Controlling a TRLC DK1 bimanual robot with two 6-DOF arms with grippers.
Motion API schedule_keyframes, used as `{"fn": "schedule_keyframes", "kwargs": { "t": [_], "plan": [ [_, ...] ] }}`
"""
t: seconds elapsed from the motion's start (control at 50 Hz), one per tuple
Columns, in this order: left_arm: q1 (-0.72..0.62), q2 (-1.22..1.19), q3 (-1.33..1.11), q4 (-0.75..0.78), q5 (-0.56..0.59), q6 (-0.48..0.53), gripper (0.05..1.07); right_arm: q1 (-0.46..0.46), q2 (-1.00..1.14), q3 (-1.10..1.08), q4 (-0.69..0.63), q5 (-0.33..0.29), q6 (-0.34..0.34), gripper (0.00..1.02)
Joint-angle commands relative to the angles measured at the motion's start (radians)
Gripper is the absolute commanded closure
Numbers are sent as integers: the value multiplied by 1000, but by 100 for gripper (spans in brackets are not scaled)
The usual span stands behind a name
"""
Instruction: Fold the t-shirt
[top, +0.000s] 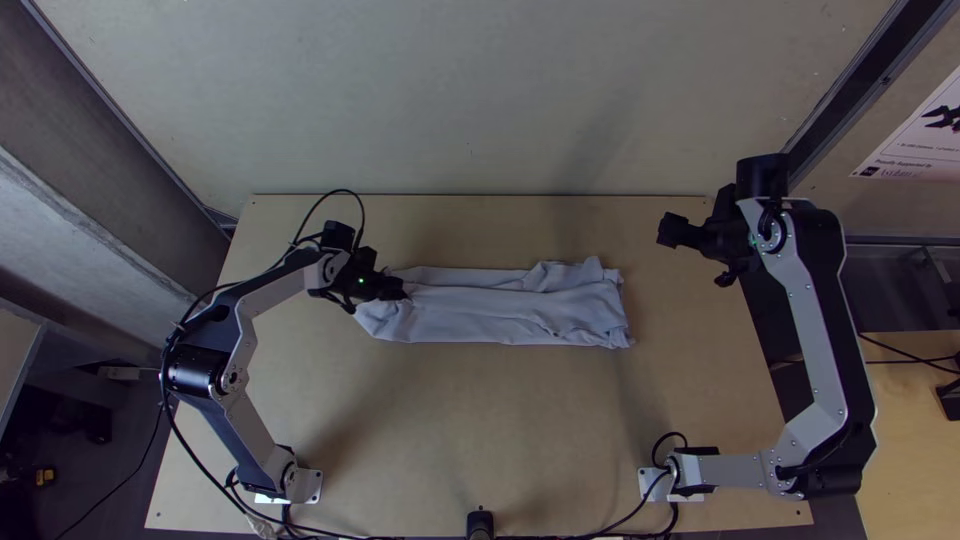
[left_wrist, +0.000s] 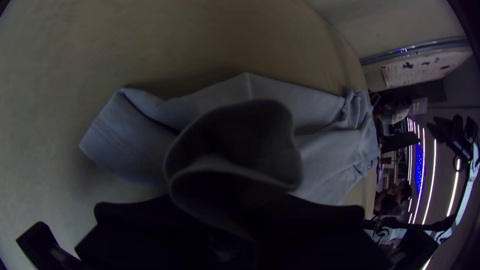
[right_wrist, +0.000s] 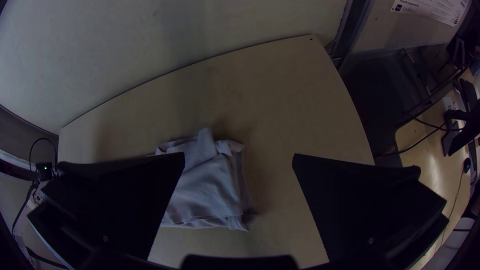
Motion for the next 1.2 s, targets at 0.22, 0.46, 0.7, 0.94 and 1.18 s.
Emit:
{"fn": "schedule_keyframes", "kwargs": {
  "t": [0.22, 0.46, 0.7, 0.94, 1.18],
  "plan": [
    [297, -28, 51, -171, -109, 184, 105, 13, -35, -83, 63, -2, 55, 3],
    [505, 9, 177, -309, -195, 399, 105, 30, -34, -131, 125, -2, 80, 3],
    [593, 3, 334, -452, -316, 511, 105, 63, -15, -148, 161, -2, 107, 3],
    [510, -103, 373, -481, -424, 516, 105, 67, -14, -158, 171, -1, 118, 3],
    [327, -151, 430, -591, -497, 441, 105, 55, -43, -189, 171, -1, 115, 3]
  ]
}}
